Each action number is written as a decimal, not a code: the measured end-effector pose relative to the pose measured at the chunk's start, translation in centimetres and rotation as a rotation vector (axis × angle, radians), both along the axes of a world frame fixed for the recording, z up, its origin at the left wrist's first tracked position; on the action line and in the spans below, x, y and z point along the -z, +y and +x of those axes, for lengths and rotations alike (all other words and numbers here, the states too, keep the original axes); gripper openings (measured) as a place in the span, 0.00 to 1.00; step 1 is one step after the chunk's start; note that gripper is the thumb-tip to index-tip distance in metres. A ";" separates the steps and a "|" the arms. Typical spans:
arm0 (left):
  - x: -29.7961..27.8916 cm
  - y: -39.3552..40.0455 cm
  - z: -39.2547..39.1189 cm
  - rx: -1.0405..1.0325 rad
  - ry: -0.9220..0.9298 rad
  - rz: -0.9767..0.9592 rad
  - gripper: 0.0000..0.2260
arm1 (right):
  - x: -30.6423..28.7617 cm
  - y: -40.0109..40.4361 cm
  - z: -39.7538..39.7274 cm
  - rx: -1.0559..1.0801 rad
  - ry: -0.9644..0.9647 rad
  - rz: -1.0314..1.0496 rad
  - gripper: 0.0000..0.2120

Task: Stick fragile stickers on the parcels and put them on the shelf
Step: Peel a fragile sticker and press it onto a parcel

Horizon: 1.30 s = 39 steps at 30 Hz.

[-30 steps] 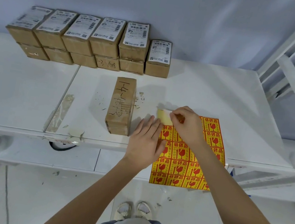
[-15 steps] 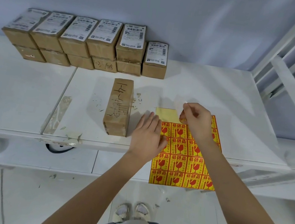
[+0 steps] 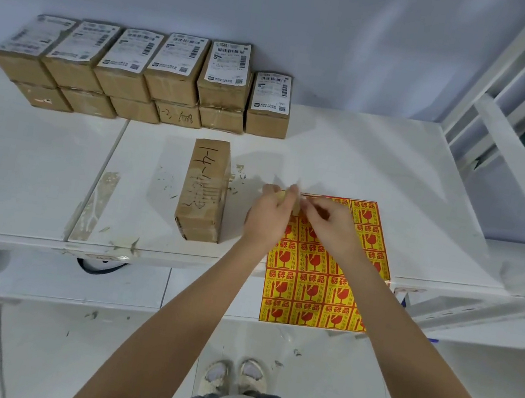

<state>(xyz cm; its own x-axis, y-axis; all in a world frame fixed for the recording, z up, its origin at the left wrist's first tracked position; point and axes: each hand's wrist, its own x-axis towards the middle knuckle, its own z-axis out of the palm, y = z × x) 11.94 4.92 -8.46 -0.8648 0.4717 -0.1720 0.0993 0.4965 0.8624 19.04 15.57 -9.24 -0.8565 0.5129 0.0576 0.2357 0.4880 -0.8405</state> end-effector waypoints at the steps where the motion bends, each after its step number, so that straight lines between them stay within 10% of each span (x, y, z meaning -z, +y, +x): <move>1: -0.1 0.2 -0.4 0.005 -0.019 -0.015 0.22 | -0.2 -0.1 0.1 -0.044 -0.018 0.008 0.09; 8: -0.5 1.3 -1.8 0.038 -0.044 -0.081 0.19 | -0.2 1.3 0.5 -0.190 -0.095 0.199 0.10; 17: 0.3 1.2 -2.3 0.038 0.131 -0.211 0.12 | 2.3 1.3 1.5 -0.295 -0.356 0.691 0.36; 33: 1.2 0.7 -3.0 -0.034 0.198 -0.268 0.08 | 2.6 1.4 1.4 -0.289 -0.411 0.755 0.32; 39: 1.5 0.2 -1.7 -0.150 0.133 0.126 0.05 | 2.6 1.2 1.4 -0.279 -0.401 0.729 0.36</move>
<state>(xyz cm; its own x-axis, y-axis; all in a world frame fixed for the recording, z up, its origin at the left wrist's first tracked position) 10.25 5.13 -9.99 -0.9381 0.3464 0.0000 0.1490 0.4037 0.9027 20.43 16.79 -11.85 -0.9711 0.2347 -0.0429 0.2386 0.9551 -0.1759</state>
